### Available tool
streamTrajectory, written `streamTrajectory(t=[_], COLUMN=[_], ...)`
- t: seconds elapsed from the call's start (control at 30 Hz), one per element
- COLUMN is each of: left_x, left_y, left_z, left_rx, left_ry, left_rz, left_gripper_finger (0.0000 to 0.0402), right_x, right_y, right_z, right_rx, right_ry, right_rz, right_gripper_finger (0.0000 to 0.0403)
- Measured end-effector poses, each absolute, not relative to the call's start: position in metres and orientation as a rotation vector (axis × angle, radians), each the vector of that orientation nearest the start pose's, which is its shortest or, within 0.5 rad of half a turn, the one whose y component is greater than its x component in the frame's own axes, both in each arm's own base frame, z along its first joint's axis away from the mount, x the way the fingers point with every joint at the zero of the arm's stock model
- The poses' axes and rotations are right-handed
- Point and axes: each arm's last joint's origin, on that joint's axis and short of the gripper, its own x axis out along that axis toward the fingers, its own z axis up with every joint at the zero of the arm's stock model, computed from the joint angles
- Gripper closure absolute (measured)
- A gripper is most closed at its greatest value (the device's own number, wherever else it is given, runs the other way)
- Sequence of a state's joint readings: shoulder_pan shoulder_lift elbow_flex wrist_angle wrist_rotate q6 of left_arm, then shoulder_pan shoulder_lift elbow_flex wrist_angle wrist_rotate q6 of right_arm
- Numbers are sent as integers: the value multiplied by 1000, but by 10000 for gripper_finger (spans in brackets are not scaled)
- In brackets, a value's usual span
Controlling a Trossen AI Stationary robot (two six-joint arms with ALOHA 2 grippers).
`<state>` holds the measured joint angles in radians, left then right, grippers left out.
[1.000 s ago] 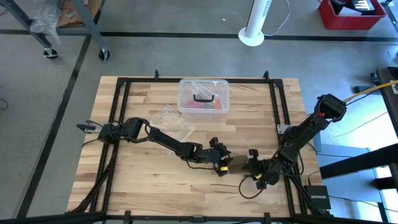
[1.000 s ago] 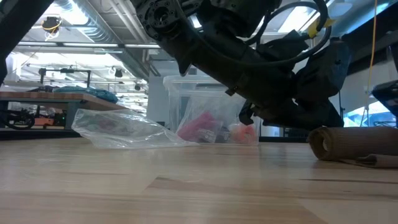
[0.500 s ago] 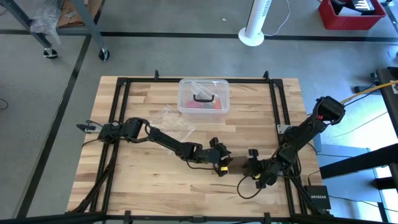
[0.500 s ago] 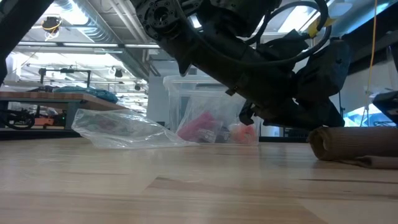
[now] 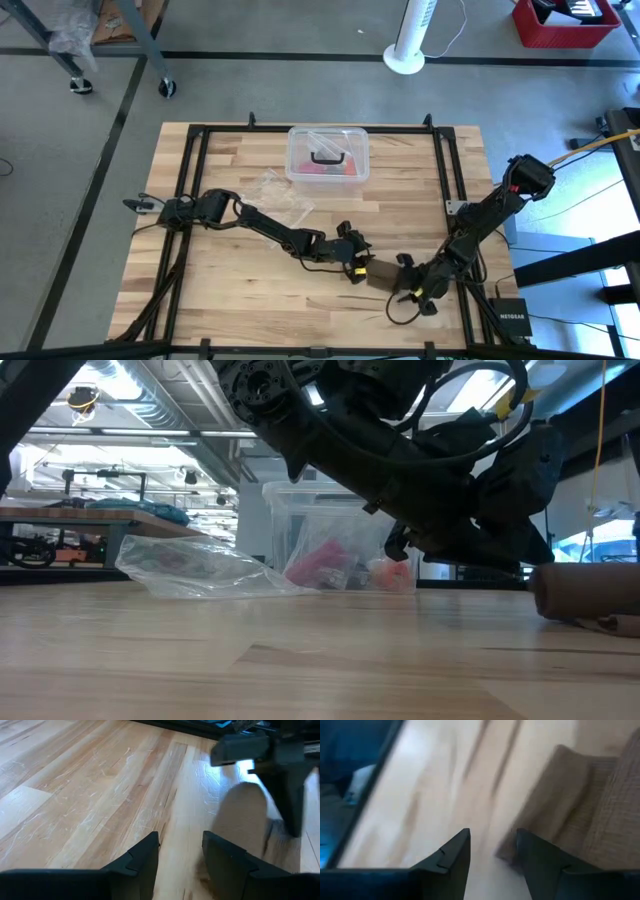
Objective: Roll bandage
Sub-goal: Roll the brown bandage
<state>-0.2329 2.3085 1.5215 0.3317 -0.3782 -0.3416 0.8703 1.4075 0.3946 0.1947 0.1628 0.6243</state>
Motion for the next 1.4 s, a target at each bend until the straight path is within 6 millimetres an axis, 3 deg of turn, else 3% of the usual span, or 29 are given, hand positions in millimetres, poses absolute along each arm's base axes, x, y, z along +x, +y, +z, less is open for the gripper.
streamTrajectory(t=[0.2, 0.43, 0.67, 0.77, 1.03, 1.2, 1.4], left_x=[487, 485, 477, 475, 470, 474, 478], left_y=[-105, -111, -127, -136, -161, -156, -147], left_z=[126, 130, 175, 179, 150, 144, 122], left_rx=[-200, -153, -107, -123, -163, -285, -383], left_ry=[404, 409, 319, 308, 371, 372, 419], left_rz=[214, 192, 130, 105, 50, 58, 84], left_gripper_finger=[259, 259, 259, 259, 259, 259, 259], right_x=[149, 151, 147, 148, 148, 148, 148], right_y=[171, 165, 159, 157, 155, 155, 155], right_z=[120, 119, 119, 120, 120, 120, 120], right_rx=[192, 125, 77, 54, 31, 30, 30], right_ry=[873, 808, 833, 810, 786, 785, 784], right_rz=[453, 278, 230, 190, 143, 142, 141], right_gripper_finger=[243, 243, 243, 243, 243, 243, 243])
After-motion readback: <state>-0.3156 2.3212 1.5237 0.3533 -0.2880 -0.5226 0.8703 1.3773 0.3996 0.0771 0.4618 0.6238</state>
